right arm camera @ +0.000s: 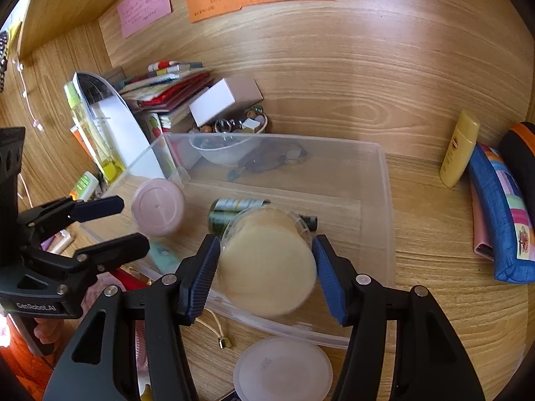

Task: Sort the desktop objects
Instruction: 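Lower the blue tube and cream cylinder into the clear box and release both, then grasp the bagged pink rope with the left gripper while the right grasps the white lid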

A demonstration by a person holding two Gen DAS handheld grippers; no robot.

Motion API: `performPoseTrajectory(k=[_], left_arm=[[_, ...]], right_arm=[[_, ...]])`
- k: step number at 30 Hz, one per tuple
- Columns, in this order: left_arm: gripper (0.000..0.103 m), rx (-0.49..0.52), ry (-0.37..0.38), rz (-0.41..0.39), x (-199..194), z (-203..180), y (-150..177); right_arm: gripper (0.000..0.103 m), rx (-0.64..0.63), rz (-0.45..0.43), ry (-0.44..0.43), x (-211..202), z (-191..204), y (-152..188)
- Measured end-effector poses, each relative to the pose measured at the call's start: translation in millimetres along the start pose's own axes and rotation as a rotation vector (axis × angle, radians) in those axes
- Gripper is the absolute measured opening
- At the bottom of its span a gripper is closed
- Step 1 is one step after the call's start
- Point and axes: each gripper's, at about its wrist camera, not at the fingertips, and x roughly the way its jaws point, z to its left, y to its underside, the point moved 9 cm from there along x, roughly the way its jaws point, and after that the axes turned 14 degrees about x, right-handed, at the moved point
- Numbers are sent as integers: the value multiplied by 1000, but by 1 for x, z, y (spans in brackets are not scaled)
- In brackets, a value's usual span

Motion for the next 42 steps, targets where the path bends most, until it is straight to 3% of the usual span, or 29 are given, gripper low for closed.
performPoseTrajectory(k=[8, 12, 22, 32, 42], left_arm=[[79, 21, -25, -13, -6, 2, 0], [84, 5, -43, -50, -17, 9, -1], [90, -47, -76, -85, -53, 25, 10], [96, -21, -113, -66, -73, 19, 29], [96, -11, -128, 25, -77, 9, 73]], right_arm=[[54, -21, -27, 12, -5, 4, -2], [69, -11, -55, 15, -10, 1, -5], [69, -4, -91, 32, -26, 0, -10], [75, -72, -119, 42, -56, 14, 7], [77, -75, -88, 75, -71, 2, 36]])
